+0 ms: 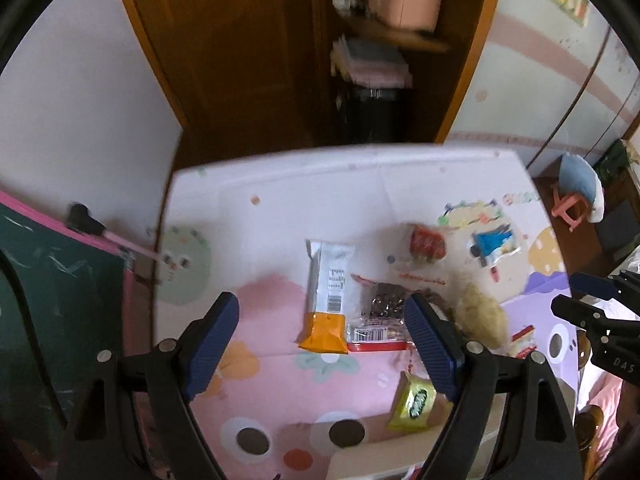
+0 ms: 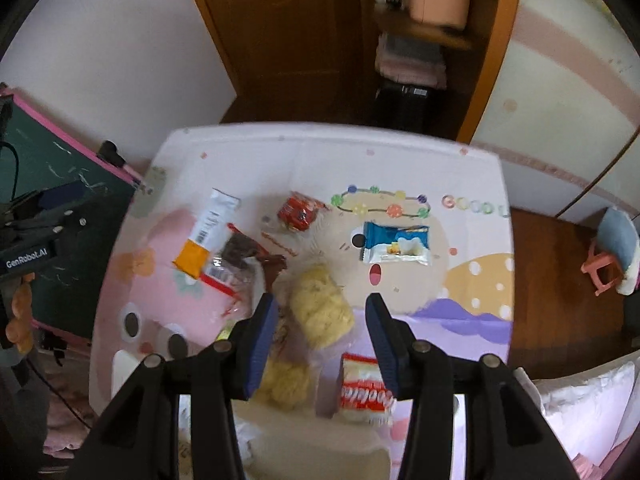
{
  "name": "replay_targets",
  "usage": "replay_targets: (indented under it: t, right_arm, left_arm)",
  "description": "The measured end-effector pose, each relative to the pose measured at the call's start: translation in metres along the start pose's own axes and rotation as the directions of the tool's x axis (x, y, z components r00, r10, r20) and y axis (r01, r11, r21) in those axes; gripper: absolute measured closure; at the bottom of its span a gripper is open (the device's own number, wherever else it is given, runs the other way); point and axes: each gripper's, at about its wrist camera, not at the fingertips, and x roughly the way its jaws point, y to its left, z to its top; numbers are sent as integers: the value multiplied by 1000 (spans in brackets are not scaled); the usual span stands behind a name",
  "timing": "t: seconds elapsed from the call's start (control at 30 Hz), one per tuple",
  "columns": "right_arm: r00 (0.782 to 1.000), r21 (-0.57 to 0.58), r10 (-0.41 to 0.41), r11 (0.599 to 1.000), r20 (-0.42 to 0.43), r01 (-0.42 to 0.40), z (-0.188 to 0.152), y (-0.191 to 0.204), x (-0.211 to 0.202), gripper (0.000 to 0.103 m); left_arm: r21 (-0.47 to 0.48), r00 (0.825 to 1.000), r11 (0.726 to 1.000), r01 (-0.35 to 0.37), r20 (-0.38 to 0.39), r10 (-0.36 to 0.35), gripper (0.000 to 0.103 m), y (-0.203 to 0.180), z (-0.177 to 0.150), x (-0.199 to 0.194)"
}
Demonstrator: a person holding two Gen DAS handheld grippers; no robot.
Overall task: Organize snacks
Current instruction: 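Grasp the orange-and-white bar with the left gripper while the right grasps the yellow crumb bag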
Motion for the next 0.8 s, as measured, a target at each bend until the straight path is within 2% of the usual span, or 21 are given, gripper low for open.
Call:
replay_targets:
  t: [0.13,0.37,0.5,0.6,0.8]
  right_arm:
    - [995,33,52,998,-89,-49,8,-13,51,57]
    - [965,55,144,989,-218,-135,1,-16,105,57]
    - [958,26,143,990,-250,-141,-3,-11,120,56]
    - [958,6,127,992,-256,-130,-4,-7,124,49]
    - [960,-38,88,994,-267,-101,-2,5,130,44]
  left_arm:
    - [-38,994,999,35,-99,-38,19,5,-2,54]
    - [-47,982,998,44,-180,-52,19,8,-3,110]
    - [-60,975,997,45,-214,-57,20,9,-2,131]
    - [-76,971,996,50,-229,-67,22,12,-2,144]
    - [-97,966,994,46,-249,-69,27,14,-3,156]
